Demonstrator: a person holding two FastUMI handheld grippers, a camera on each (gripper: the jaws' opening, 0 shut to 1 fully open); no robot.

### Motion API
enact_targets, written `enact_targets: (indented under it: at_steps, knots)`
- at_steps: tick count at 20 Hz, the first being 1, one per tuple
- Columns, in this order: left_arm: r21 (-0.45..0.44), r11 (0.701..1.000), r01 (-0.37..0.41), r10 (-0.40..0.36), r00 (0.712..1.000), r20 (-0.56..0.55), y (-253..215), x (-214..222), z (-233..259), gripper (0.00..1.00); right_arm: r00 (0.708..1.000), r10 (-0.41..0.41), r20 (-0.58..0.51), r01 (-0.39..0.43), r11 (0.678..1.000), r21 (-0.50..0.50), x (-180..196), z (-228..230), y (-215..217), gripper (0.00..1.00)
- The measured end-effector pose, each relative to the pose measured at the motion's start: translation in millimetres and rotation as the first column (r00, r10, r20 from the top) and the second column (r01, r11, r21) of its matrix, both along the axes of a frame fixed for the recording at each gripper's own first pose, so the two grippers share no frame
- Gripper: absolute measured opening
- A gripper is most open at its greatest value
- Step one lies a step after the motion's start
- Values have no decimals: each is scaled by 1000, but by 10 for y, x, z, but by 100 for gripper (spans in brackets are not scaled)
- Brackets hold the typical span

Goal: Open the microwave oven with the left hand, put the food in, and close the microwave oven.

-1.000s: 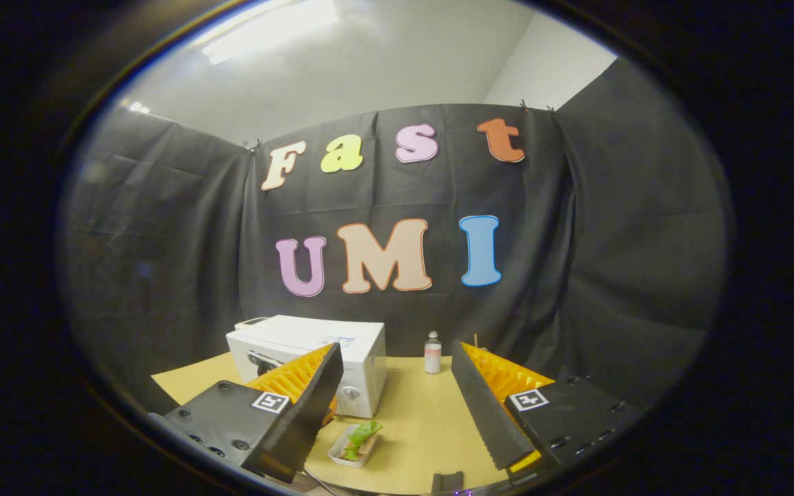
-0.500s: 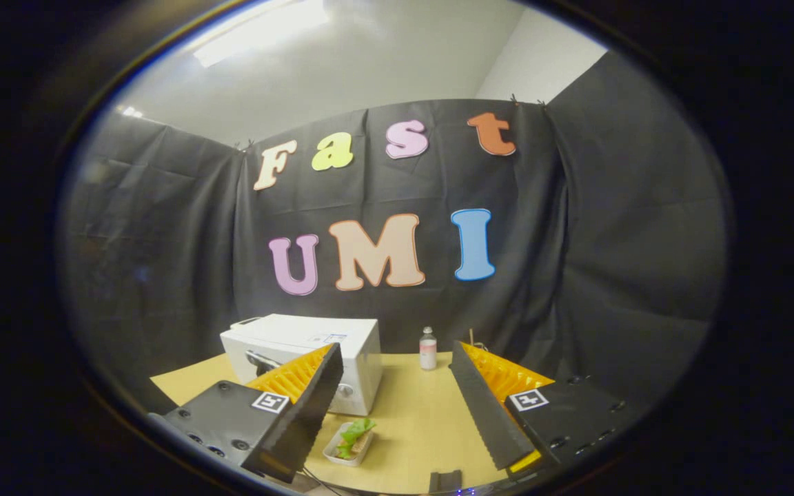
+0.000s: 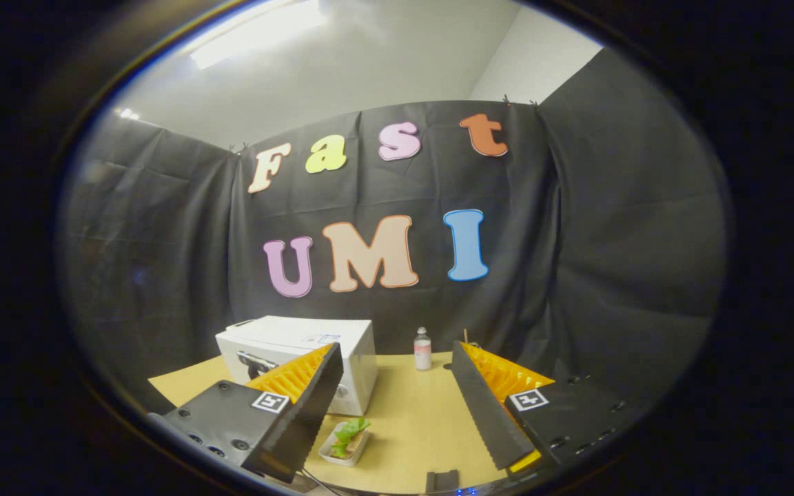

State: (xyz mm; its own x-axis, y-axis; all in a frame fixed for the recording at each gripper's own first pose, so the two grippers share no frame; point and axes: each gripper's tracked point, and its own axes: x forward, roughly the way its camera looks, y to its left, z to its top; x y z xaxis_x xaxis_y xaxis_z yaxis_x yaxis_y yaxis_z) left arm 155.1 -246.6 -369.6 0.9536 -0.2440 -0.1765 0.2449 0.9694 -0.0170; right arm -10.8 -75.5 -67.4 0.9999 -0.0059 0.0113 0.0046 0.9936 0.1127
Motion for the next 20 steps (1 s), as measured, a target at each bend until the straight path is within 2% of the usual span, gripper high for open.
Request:
enact_targets:
  at_steps: [3,4,5,7,9,12,20]
  knots:
    - [-9,1000,-29,28,999,-21,16,-26,-16,13,1000,-1,-2,1,1000,14,-10,-44,-18,96]
    - [-12,999,-38,37,999,-28,19,-53,-12,13,1000,-4,-4,4,1000,13,-12,-51,-34,99]
    - [-3,998,-56,56,996,-74,43,-191,-74,13,1000,-9,-4,9,1000,11,-13,-70,-63,96]
    - [-13,997,-77,77,997,-2,146,-456,104,13,1000,-14,-6,14,1000,20,-20,-111,-87,99]
    - [-1,998,-68,68,997,33,250,-712,164,13,1000,-2,-5,2,999,44,-25,-133,-53,94]
    - [-42,999,-26,27,1000,6,383,-1015,179,18,1000,7,-2,-7,998,55,-13,-183,-34,91]
    - [-64,998,13,-16,999,-38,670,-1405,200,27,998,43,-46,-40,997,61,52,-446,152,92]
